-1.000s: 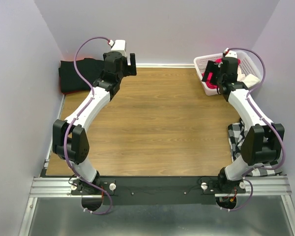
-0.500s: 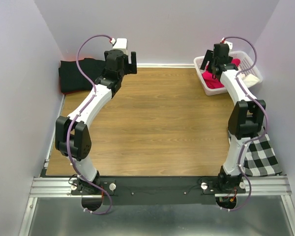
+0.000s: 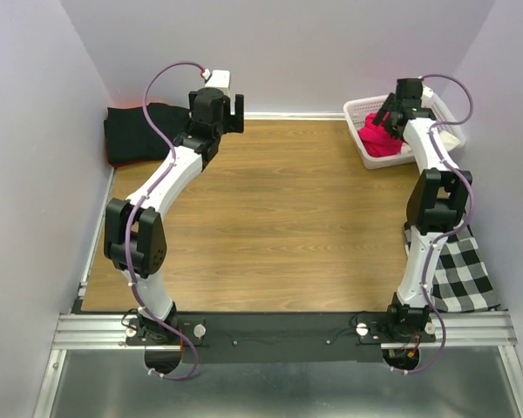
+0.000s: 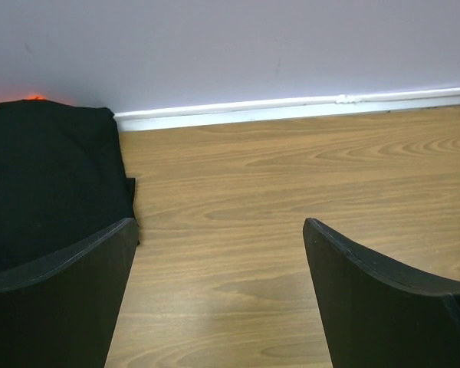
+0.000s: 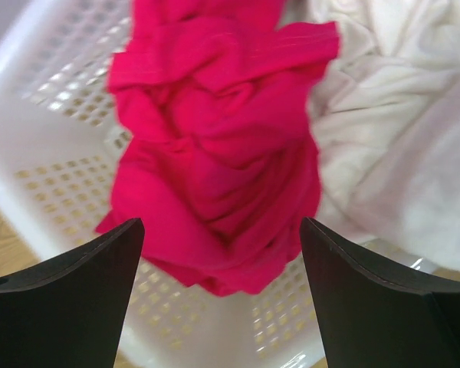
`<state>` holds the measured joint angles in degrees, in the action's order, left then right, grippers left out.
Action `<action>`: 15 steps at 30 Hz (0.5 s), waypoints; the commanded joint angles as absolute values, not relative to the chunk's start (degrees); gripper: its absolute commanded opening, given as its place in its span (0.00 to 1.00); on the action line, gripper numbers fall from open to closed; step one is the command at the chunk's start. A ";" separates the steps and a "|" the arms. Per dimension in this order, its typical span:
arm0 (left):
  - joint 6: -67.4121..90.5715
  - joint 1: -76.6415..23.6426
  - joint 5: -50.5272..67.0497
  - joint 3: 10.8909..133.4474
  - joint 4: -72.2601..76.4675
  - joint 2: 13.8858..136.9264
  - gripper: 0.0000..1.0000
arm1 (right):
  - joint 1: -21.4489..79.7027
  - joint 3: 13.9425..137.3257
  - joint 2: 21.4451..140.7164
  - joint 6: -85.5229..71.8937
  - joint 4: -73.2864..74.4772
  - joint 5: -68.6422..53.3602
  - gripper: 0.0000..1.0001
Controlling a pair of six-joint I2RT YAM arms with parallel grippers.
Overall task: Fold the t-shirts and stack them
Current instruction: Grab crumpled tshirt from bin with the right arm
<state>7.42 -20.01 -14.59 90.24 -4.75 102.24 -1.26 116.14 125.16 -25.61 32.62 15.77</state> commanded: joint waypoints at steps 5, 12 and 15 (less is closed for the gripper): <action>6.50 -20.13 -16.00 92.46 -5.54 103.44 0.98 | -4.57 116.45 131.13 -30.15 36.39 10.64 0.88; 6.33 -20.13 -16.43 93.87 -6.33 104.41 0.98 | -4.75 120.23 135.70 -30.06 36.39 8.00 0.68; 6.07 -20.13 -16.87 93.78 -6.33 104.33 0.98 | -4.75 119.71 135.53 -30.85 36.39 8.00 0.47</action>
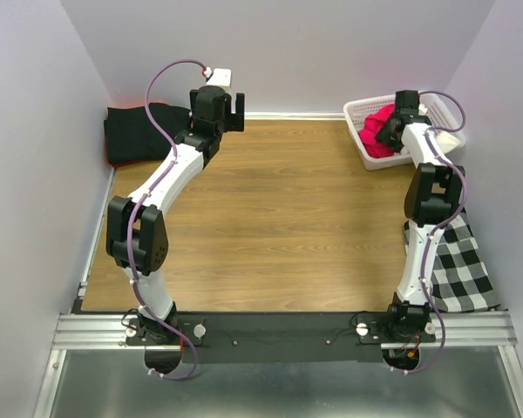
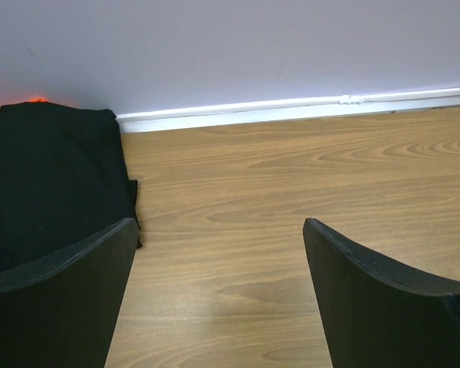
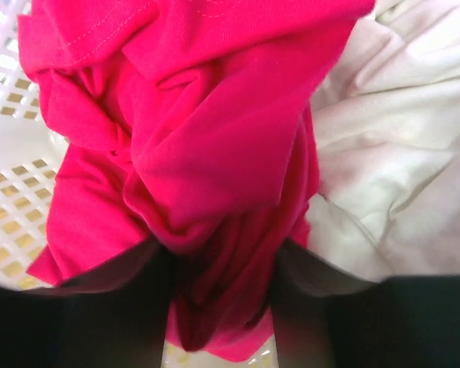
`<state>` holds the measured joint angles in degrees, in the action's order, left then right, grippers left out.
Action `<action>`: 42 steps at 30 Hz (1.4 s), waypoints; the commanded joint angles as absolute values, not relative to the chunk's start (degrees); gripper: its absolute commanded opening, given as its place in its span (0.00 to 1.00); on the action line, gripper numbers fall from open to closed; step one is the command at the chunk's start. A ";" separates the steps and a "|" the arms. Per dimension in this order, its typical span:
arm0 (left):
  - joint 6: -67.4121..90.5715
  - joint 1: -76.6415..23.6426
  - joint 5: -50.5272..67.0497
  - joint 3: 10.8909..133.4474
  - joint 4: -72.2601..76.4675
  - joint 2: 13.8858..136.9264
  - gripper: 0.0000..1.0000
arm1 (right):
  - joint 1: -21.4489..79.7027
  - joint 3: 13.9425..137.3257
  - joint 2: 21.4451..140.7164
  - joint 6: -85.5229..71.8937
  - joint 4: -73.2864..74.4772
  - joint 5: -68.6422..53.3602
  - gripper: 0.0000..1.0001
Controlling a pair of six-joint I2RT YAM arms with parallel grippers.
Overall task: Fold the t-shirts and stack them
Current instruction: Grab crumpled tshirt from bin with the right arm, then move the tshirt to the center of the board
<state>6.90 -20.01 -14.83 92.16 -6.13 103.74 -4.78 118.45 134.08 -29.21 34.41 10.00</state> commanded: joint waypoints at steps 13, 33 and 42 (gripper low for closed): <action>6.59 -19.86 -15.56 93.69 -6.15 104.50 0.98 | -4.66 118.47 125.16 -29.89 36.39 9.05 0.01; 9.14 -19.60 -15.03 94.31 -4.75 104.76 0.98 | 3.16 125.94 107.77 -16.62 36.21 -2.19 0.01; 16.34 -16.53 -13.36 94.92 -4.66 104.85 0.98 | 9.67 125.68 99.15 -12.57 36.04 -11.50 0.01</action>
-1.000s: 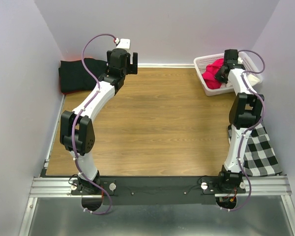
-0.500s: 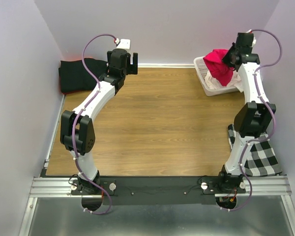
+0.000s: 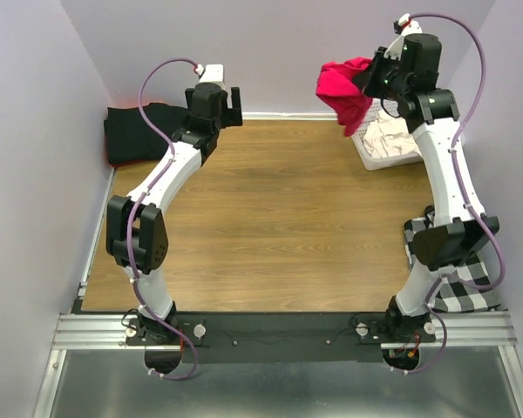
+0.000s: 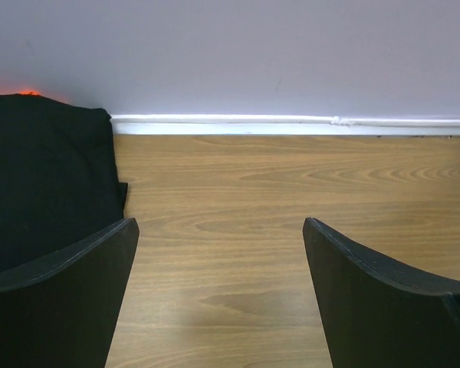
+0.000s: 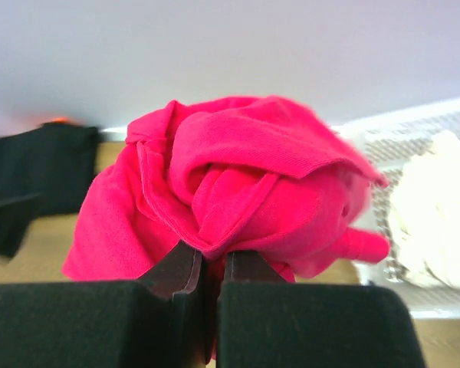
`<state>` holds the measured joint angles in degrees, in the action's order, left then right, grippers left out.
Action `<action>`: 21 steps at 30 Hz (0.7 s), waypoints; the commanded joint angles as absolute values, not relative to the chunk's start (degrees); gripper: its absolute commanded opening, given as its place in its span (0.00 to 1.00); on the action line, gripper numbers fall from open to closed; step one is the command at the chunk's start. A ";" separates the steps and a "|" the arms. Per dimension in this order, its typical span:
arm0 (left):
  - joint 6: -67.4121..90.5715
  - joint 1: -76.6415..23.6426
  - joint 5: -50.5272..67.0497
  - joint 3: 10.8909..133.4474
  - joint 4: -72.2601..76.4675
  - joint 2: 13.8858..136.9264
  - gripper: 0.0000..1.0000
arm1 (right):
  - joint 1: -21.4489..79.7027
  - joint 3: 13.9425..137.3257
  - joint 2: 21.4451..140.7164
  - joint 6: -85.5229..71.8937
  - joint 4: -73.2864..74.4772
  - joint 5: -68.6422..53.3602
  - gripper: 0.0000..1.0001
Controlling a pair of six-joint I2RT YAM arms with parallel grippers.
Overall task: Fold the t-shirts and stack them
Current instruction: Move the tshirt to the center of the board
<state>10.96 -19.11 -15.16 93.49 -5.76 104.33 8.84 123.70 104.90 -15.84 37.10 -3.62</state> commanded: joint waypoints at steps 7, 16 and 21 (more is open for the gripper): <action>26.89 -8.71 -7.39 94.57 -5.89 106.34 0.96 | 12.74 121.56 91.32 -12.65 33.84 -30.48 0.01; 27.60 -6.59 -5.36 98.87 -5.63 109.51 0.94 | 21.87 107.94 88.15 -11.87 33.66 -33.06 0.01; 26.28 -6.24 -5.63 99.49 -5.71 109.95 0.94 | 30.92 102.75 92.28 -11.16 34.19 -24.27 0.01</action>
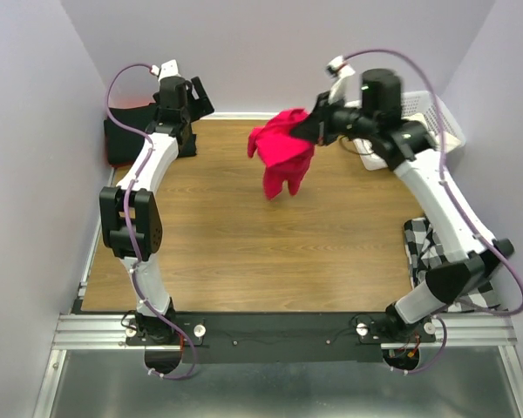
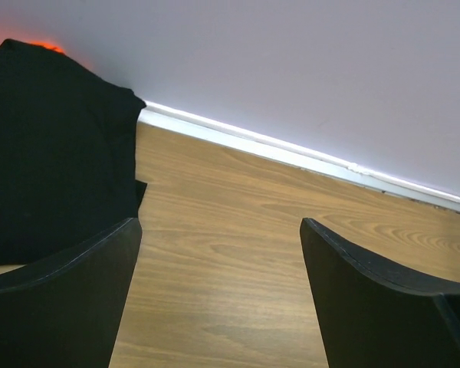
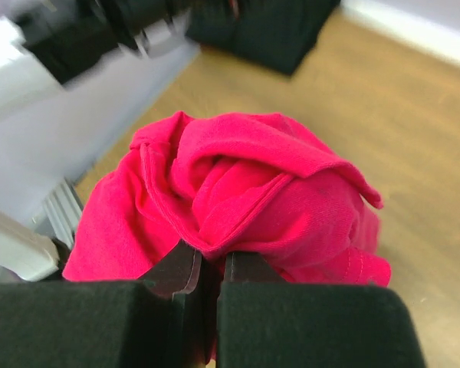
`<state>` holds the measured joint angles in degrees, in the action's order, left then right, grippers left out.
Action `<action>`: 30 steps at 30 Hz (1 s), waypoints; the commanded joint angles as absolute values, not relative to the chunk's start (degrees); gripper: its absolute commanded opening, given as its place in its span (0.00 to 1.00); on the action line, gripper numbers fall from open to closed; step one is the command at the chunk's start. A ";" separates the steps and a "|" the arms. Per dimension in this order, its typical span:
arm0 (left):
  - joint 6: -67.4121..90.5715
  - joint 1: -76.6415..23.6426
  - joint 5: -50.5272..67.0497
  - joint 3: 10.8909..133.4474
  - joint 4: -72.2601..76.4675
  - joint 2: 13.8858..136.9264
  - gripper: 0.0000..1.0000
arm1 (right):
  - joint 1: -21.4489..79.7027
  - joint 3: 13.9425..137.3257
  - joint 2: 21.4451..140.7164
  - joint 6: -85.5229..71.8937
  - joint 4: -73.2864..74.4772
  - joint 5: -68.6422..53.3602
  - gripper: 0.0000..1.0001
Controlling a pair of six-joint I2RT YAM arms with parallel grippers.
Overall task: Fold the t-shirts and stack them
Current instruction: Move the tshirt to the center of the board
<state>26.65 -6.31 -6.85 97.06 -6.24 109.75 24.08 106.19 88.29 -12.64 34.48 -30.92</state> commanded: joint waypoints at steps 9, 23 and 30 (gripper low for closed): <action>25.40 -4.13 -4.66 97.56 -5.80 109.42 0.94 | 41.83 107.92 100.63 -8.70 34.37 -19.07 0.01; 24.17 -3.96 -2.11 94.05 -4.31 108.99 0.93 | 40.52 94.23 98.43 -11.94 25.40 10.80 0.01; 23.38 -4.22 -0.26 90.01 -2.64 107.23 0.93 | 35.34 84.74 102.04 -23.90 24.17 18.98 0.01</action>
